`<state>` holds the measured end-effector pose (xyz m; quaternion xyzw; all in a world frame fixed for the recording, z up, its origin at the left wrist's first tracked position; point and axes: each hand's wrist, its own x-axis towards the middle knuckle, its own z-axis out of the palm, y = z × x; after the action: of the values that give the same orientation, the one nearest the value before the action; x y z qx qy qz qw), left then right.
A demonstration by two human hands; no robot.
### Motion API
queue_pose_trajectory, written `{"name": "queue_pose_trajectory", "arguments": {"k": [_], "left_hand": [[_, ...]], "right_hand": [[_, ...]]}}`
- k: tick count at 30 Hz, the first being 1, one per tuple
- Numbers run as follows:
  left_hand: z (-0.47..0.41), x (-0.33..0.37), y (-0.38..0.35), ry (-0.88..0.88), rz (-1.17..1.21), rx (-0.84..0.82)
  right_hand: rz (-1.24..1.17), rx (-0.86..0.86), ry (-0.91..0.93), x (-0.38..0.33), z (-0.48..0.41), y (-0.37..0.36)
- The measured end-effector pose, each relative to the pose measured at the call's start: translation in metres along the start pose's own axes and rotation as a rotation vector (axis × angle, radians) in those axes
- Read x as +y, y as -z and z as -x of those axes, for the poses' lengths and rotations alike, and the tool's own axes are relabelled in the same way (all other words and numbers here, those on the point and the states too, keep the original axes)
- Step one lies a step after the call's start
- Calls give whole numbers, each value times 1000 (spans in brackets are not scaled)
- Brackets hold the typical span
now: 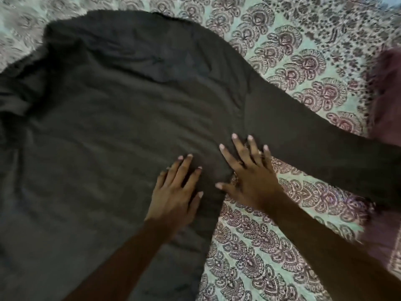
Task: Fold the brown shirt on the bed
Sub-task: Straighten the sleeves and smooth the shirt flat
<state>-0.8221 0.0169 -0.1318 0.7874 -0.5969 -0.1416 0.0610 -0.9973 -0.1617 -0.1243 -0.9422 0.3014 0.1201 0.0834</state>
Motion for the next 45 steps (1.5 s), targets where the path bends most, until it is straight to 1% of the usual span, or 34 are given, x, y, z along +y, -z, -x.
{"name": "queue_pose_trajectory", "arguments": {"k": [2, 4, 8, 10, 12, 13, 14, 16, 17, 18, 21, 23, 27, 30, 33, 36, 38, 41, 43, 45], "left_hand": [[13, -11, -4, -80, -31, -65], [39, -16, -12, -135, -45, -100], [108, -10, -25, -228, -71, -145], [135, -11, -28, -282, -44, -149], [142, -18, -26, -359, 44, -98], [136, -24, -23, -350, 100, -47], [127, -30, -17, -288, 150, 9], [100, -43, -3, -98, 176, 93], [88, -50, 2, -45, 142, 95], [81, -56, 4, -43, 95, 68], [95, -65, -6, -123, -16, -51], [124, -62, -13, -140, -34, -88], [200, -51, -24, -242, -53, -163], [241, -53, -26, -309, -43, -200], [252, -59, -23, -319, -9, -191], [230, -68, -13, -189, 24, -88], [214, -74, -7, -150, -21, -92], [222, -75, -13, -219, -146, -137], [243, -73, -19, -289, -173, -168], [267, -70, -24, -377, -186, -186]], "right_hand": [[26, -21, -27, -4, 24, 1], [29, 18, -45, -11, 23, 5], [-14, 119, -71, -40, -32, 15], [-25, 101, -88, -59, -58, 6], [-41, 85, -119, -79, -65, -10], [-44, 89, -136, -89, -59, -17], [-46, 91, -149, -98, -47, -22], [-55, 75, -135, -113, -8, -28], [-63, 63, -114, -120, 15, -33], [-70, 41, -97, -127, 41, -37], [-70, -49, -90, -146, 104, -46], [-74, -60, -113, -148, 115, -45], [-71, 27, -231, -148, 79, -32], [-69, 24, -220, -159, 65, -39], [-60, 14, -208, -182, 103, -59], [-62, -6, -214, -207, 175, -79], [-70, -42, -197, -224, 220, -90], [-126, -56, -207, -241, 261, -96], [-203, -20, -295, -247, 261, -91], [-262, 52, -382, -252, 241, -79]]}}
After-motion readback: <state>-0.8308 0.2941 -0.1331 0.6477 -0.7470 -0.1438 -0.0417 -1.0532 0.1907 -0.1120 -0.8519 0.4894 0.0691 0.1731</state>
